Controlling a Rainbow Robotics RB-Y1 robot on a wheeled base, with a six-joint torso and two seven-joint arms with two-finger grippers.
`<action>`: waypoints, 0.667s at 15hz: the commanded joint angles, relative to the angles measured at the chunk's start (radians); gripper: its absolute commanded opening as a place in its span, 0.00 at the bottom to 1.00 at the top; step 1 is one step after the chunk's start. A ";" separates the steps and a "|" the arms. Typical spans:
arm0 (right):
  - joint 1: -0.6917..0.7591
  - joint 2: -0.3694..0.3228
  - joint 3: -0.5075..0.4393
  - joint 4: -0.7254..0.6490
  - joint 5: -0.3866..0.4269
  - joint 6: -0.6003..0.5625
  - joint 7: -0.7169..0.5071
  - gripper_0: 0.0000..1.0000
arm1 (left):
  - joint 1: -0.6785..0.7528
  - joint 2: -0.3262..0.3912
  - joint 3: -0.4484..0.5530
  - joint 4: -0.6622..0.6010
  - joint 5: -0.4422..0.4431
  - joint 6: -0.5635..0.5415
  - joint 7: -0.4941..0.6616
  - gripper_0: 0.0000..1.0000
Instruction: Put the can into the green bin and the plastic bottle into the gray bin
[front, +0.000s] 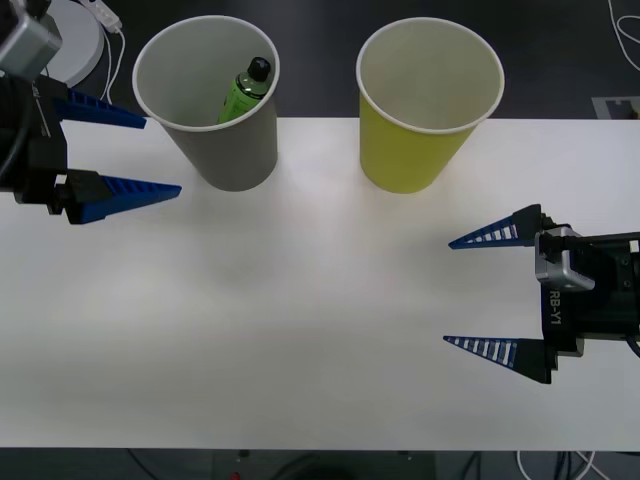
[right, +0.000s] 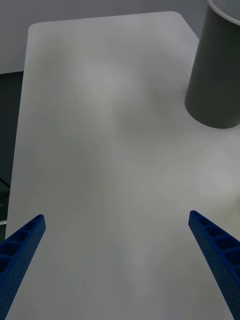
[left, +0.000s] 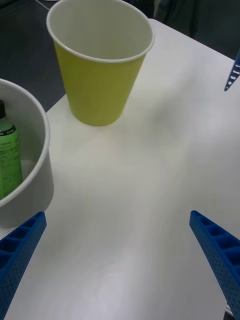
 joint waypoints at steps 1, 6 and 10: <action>0.000 0.000 0.000 0.000 0.000 0.000 0.000 1.00 | 0.126 -0.040 0.060 -0.104 -0.024 0.004 -0.052 1.00; 0.000 0.000 0.000 0.000 0.000 0.000 0.000 1.00 | 0.276 -0.063 0.077 -0.119 -0.004 0.004 -0.310 1.00; 0.000 0.000 0.000 0.000 0.000 0.000 0.000 1.00 | 0.352 -0.071 0.080 -0.079 0.067 0.004 -0.494 1.00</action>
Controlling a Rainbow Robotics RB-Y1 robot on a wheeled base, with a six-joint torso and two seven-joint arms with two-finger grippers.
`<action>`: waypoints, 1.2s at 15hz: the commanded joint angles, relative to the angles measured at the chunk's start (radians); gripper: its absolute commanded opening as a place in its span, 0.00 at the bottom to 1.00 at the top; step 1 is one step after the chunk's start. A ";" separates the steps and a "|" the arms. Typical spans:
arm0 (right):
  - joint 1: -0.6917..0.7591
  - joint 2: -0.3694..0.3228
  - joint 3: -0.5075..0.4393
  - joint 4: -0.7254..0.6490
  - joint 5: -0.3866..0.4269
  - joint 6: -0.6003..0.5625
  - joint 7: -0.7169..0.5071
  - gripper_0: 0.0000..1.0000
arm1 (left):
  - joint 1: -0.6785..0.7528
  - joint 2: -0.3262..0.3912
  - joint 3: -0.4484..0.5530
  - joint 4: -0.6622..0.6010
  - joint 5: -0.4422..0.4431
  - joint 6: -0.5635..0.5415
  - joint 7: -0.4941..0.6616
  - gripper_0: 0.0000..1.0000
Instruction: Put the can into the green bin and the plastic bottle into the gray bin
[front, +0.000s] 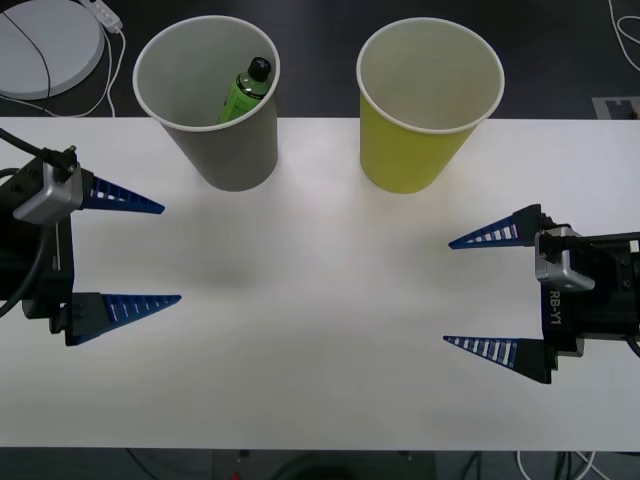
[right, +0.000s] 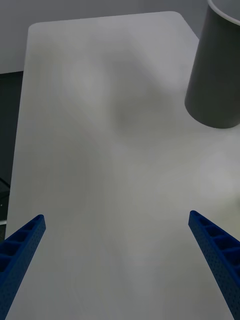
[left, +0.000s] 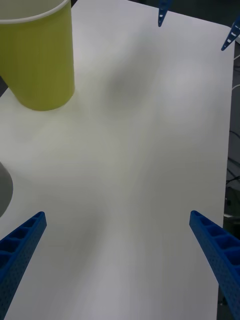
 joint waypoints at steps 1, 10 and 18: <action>0.000 0.000 0.000 0.000 0.000 0.000 0.000 1.00 | 0.058 0.000 0.003 0.049 0.078 0.000 -0.162 1.00; 0.000 0.000 0.000 0.000 0.000 0.000 0.000 1.00 | 0.072 -0.001 0.057 0.207 0.170 -0.157 -0.438 1.00; 0.000 0.000 0.000 0.000 0.000 0.000 0.000 1.00 | 0.098 -0.001 0.094 0.223 0.188 -0.206 -0.487 1.00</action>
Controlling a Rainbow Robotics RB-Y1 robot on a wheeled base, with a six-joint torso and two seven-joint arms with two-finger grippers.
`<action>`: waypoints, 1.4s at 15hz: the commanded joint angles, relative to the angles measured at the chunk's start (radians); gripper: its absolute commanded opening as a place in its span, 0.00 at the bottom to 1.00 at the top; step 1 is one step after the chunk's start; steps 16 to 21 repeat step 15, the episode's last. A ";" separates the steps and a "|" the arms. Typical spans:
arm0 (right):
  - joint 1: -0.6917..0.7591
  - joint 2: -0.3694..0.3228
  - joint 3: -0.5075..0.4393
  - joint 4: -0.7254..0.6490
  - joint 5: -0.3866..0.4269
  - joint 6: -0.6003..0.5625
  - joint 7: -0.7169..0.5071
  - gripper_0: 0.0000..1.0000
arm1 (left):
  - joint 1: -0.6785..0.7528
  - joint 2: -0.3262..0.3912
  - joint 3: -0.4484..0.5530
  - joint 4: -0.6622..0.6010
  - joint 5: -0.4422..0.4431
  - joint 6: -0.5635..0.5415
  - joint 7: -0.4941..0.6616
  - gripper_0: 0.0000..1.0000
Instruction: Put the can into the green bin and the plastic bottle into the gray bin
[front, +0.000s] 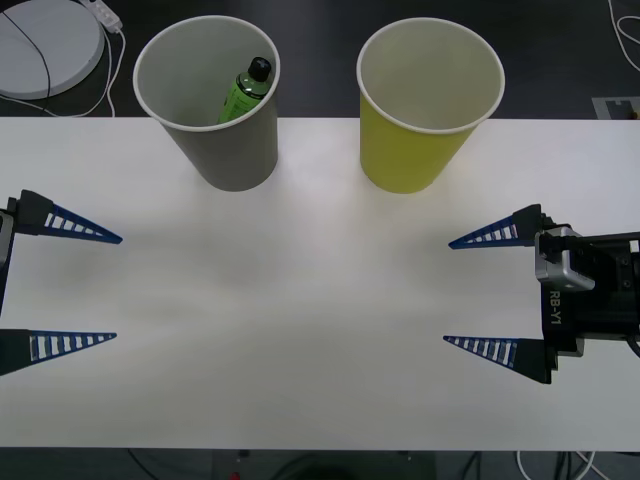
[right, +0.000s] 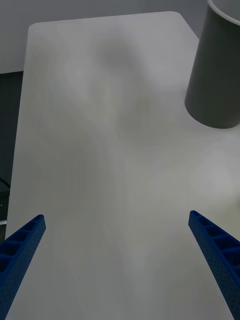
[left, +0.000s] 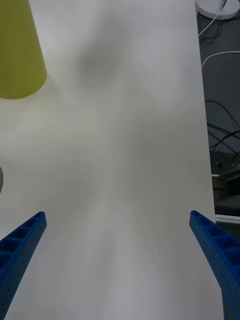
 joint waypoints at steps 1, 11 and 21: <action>0.000 0.000 0.000 0.000 0.000 0.000 0.000 1.00 | 0.000 0.000 0.005 0.008 0.007 -0.015 -0.015 1.00; 0.000 0.000 0.000 0.000 0.000 0.000 0.000 1.00 | -0.011 -0.002 0.005 0.029 0.026 -0.015 -0.051 1.00; 0.000 0.000 0.000 0.000 0.000 0.000 0.000 1.00 | -0.011 -0.008 0.005 0.029 0.029 -0.015 -0.051 1.00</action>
